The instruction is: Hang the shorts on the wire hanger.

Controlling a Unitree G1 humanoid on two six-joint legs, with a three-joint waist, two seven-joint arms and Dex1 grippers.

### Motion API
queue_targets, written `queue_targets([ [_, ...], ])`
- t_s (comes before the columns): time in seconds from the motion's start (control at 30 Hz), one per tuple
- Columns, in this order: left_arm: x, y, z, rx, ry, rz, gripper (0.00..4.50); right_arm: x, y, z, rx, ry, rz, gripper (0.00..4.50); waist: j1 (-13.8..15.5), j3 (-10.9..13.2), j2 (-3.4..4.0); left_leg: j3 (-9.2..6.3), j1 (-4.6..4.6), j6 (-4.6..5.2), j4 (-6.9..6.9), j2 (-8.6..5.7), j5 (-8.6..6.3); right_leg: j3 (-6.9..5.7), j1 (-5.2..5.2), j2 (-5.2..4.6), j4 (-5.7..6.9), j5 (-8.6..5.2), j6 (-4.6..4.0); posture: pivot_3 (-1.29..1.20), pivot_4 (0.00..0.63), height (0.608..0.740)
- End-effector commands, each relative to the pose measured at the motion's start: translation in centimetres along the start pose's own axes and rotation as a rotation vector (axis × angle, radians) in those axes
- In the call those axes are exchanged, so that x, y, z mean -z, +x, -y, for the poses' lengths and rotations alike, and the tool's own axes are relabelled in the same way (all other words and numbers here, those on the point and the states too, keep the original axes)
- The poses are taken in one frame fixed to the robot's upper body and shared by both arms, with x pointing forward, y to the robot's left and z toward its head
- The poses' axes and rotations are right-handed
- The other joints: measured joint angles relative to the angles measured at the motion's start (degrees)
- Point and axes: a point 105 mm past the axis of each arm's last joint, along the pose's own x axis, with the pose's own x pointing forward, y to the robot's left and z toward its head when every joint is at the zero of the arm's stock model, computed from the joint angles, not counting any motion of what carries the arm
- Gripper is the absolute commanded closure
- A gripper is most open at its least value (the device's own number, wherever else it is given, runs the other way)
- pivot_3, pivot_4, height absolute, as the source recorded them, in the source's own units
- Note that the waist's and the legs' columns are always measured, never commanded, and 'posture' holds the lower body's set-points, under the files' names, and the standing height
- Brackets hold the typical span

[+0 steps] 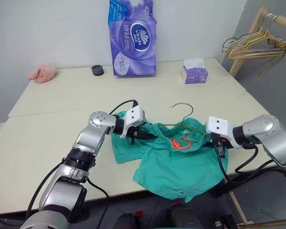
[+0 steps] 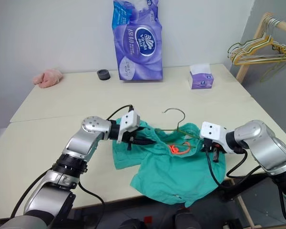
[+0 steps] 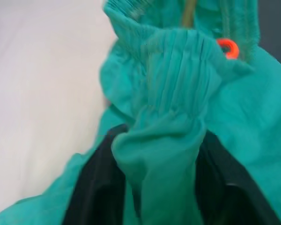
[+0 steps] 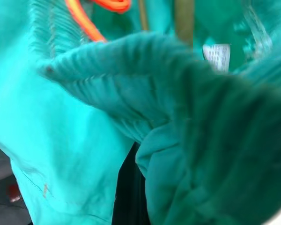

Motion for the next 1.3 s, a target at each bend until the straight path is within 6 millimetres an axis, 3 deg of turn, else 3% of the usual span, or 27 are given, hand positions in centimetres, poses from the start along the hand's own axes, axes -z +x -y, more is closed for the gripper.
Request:
queue_targets([
  [0.03, -1.0, -1.3, -1.6, -0.065, -0.007, 0.04, 1.39, -1.1, -1.4, 0.3, 0.035, -0.033, 0.031, 4.5, 0.0, 0.0, 0.0, 0.0, 0.0, 0.0, 0.0, 0.0, 0.0, 0.0, 0.0, 0.0, -0.01, 0.0, 0.0, -0.19, 0.07, 0.74],
  [0.07, -0.5, -1.9, -1.7, -0.059, -0.018, 0.013, 1.12, -1.1, -1.5, 0.3, 0.036, -0.029, 0.032, 4.5, 0.0, 0.0, 0.0, 0.0, 0.0, 0.0, 0.0, 0.0, 0.0, 0.0, 0.0, 0.0, -0.02, 0.0, 0.0, -0.19, 0.07, 0.74],
  [0.2, 1.1, -3.5, -1.7, -0.023, -0.03, -0.069, 1.12, -0.8, -2.0, 0.2, 0.042, -0.022, 0.027, 4.5, -0.2, 0.0, 0.01, -0.01, -0.01, 0.0, -0.02, 0.0, 0.0, -0.02, -0.03, 0.0, -0.01, 0.0, 0.0, -0.2, 0.064, 0.74],
  [0.37, 2.0, -3.8, -2.4, -0.034, -0.038, -0.091, 1.12, -0.8, -2.2, 0.1, 0.045, -0.024, 0.024, 4.5, 0.0, 0.0, 0.0, 0.0, -0.02, -0.01, 0.0, 0.0, 0.0, -0.02, -0.02, -0.03, -0.02, 0.01, -0.01, -0.2, 0.061, 0.74],
  [0.5, 2.3, -3.4, -2.7, -0.041, -0.066, -0.08, 1.97, -0.8, -2.4, 0.1, 0.048, -0.023, 0.026, 4.5, -0.1, 0.0, 0.0, 0.0, -0.03, -0.01, 0.01, -0.02, 0.0, -0.02, -0.02, -0.04, -0.03, 0.01, 0.0, -0.2, 0.059, 0.74],
  [0.77, 3.3, -2.9, -2.7, -0.056, -0.056, -0.091, 4.44, -0.9, -2.6, 0.0, 0.053, -0.011, 0.033, 4.5, -0.2, 0.0, 0.0, 0.0, -0.04, -0.01, -0.01, -0.02, 0.0, -0.02, -0.06, -0.04, 0.02, 0.01, -0.01, -0.2, 0.059, 0.74],
  [1.0, 3.1, -3.8, -4.7, -0.177, -0.094, -0.056, 4.48, -0.6, -3.0, -0.1, 0.059, -0.003, 0.032, 4.5, -0.2, 0.0, 0.0, 0.0, -0.06, -0.01, 0.0, -0.02, 0.0, -0.03, -0.06, -0.04, 0.0, 0.01, 0.0, -0.21, 0.056, 0.74],
  [1.3, 3.5, -4.5, -5.4, -0.238, -0.13, -0.053, 4.48, -0.3, -3.4, -0.5, 0.056, 0.003, 0.031, 4.5, -0.2, 0.0, 0.0, 0.0, -0.05, -0.01, 0.0, -0.02, 0.0, -0.03, -0.06, -0.04, 0.03, 0.01, 0.0, -0.2, 0.06, 0.74],
])
